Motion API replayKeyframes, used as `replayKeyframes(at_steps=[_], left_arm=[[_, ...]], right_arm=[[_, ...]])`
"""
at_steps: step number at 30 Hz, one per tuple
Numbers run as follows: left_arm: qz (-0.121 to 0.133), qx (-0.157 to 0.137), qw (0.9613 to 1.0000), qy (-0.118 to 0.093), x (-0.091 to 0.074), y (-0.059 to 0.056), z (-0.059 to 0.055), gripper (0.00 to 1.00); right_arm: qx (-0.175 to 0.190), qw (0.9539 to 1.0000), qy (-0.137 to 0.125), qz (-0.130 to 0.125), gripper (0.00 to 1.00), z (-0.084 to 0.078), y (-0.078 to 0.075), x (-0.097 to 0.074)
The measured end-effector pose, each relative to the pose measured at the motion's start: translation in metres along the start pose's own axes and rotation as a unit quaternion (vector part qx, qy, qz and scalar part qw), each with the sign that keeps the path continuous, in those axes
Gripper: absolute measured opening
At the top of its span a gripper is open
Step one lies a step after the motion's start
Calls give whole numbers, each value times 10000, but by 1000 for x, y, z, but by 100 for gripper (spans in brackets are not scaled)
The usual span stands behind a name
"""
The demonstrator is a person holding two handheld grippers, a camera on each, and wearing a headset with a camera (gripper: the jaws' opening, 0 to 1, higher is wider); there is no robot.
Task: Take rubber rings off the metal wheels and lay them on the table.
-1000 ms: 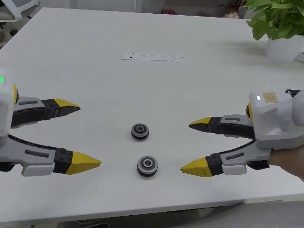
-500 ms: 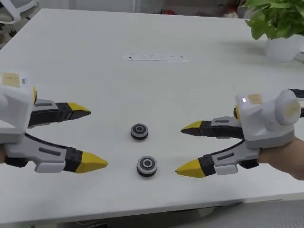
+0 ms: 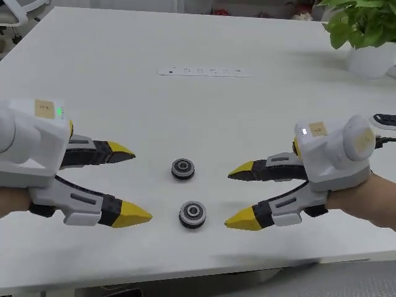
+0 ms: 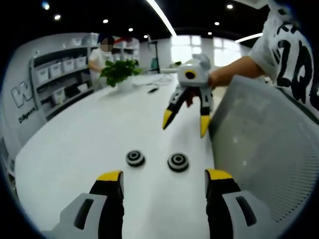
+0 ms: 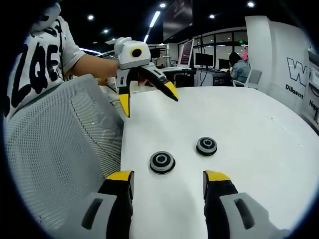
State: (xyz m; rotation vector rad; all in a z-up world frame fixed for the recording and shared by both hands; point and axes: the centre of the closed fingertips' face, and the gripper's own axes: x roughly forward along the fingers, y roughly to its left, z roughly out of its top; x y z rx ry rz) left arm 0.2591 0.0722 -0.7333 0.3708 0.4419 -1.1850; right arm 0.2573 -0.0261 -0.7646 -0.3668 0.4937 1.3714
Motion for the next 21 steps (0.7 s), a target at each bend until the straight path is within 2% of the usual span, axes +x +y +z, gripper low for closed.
replayKeyframes(at_steps=[9,21], left_arm=[[-151,48,9999,66,13,-5,0,64],[-359,137,9991,194,28,-10,-2,59]], right_arm=[[-5,9999,97,128,51,-5,-5,5],[-111,9992,241,311,48,-5,1,14]])
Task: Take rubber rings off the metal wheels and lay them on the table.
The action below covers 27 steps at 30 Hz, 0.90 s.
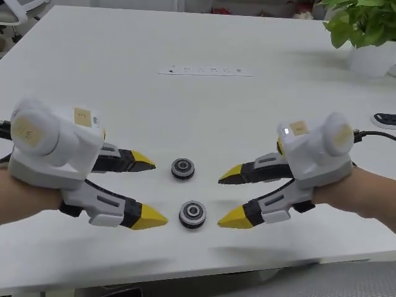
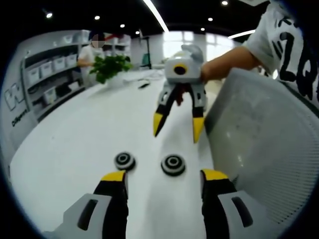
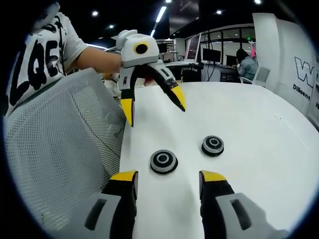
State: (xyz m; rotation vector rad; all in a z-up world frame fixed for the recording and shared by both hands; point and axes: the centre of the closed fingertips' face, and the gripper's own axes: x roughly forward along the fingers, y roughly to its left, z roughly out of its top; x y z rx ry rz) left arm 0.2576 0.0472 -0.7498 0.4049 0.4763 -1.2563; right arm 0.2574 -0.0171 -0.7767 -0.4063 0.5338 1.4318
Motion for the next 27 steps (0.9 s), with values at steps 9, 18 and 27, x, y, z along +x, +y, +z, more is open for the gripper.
replayKeyframes(at_steps=[9,18,27], left_arm=[[-142,36,9998,141,10,-1,-2,55],[-305,55,9993,232,19,-5,-2,51],[-438,24,9983,375,25,-8,-8,46]], right_arm=[[-30,9998,145,109,45,-6,-2,6],[-59,9997,158,176,45,-4,-2,9],[-51,9996,179,209,45,-6,-1,11]])
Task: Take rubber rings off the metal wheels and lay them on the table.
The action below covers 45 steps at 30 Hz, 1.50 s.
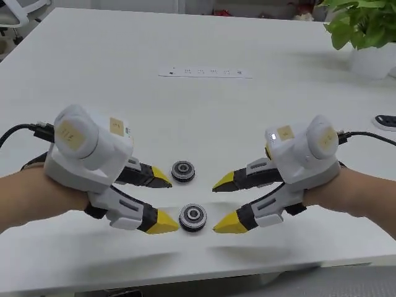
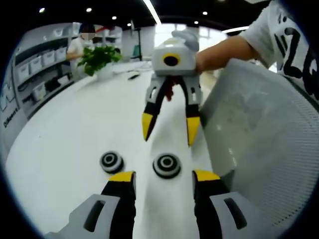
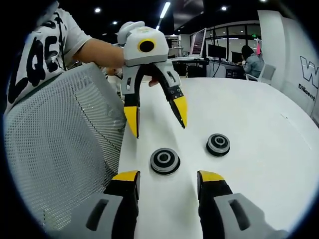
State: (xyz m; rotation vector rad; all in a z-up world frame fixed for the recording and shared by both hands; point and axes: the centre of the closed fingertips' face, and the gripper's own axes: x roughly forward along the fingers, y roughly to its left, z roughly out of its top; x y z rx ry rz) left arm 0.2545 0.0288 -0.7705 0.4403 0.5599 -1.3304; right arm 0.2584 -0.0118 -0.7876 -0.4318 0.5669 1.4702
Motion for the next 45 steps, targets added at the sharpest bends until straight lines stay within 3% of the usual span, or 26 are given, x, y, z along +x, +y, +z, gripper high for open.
replayKeyframes(at_steps=[21,32,45], left_arm=[[-159,11,9999,65,12,-1,4,37],[-227,188,9994,185,20,-10,4,30],[-164,290,9988,353,28,-6,-1,22]], right_arm=[[52,10000,-3,44,45,-3,2,4],[62,10000,2,37,45,-4,3,4],[79,10000,18,3,45,-6,2,2]])
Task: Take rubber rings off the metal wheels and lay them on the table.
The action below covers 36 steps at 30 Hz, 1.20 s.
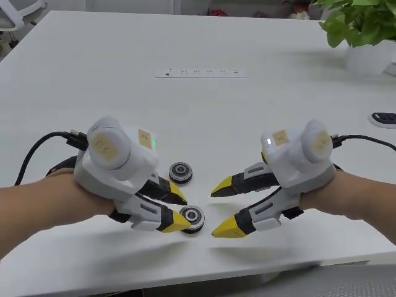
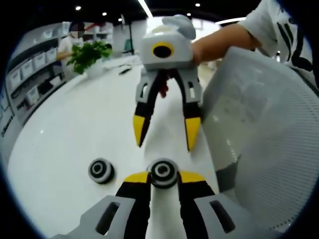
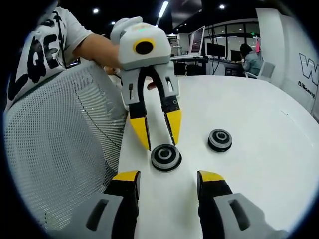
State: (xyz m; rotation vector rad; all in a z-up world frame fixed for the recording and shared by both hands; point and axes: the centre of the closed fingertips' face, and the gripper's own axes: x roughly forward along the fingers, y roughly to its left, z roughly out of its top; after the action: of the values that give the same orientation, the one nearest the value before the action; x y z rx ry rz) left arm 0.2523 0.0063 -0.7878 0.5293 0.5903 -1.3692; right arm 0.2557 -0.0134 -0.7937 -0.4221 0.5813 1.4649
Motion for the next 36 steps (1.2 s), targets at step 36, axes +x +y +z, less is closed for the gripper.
replayKeyframes(at_steps=[36], left_arm=[[239,-102,9997,17,11,2,1,14]], right_arm=[[20,9999,62,94,43,2,0,4]])
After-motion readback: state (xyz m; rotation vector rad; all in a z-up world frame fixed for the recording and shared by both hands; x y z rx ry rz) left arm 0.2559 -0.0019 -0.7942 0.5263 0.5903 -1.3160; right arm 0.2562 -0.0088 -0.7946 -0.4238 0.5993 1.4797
